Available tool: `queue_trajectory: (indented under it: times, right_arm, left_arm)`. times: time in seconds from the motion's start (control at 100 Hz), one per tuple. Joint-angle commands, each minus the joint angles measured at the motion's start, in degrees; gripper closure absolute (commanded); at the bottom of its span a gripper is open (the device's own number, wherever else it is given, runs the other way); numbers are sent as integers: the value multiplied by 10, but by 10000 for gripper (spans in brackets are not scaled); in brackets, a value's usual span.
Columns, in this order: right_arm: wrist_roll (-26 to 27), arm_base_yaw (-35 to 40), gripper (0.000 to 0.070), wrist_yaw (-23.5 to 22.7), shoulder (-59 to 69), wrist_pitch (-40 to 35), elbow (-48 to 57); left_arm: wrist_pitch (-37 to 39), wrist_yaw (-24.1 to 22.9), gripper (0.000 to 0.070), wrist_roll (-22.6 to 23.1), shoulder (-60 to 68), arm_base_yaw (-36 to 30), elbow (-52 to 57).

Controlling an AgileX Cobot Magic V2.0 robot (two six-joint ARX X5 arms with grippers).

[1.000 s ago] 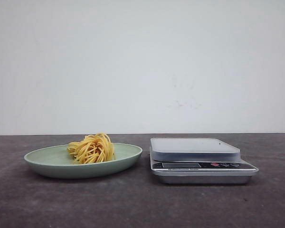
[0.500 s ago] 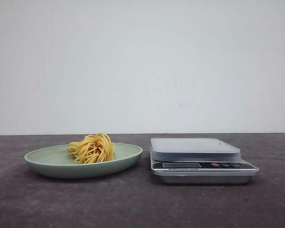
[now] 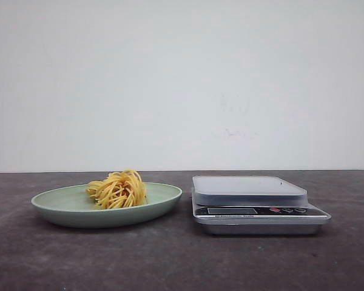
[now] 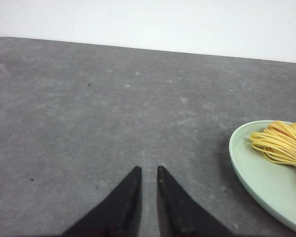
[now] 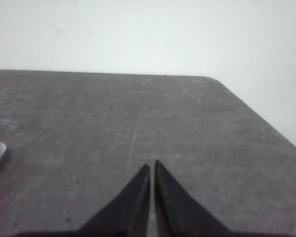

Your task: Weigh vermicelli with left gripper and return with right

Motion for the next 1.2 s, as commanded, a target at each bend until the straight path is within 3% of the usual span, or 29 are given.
queue_trajectory:
  times: [0.0,1.19]
  right_arm:
    - [-4,-2,693,-10,-1,-13,-1]
    - [-7,-1,693,-14,-1,-18,-1]
  left_arm:
    - [-2,1,688,8,-1,0,-10]
    - [-2,1,688,8,-1,0,-10]
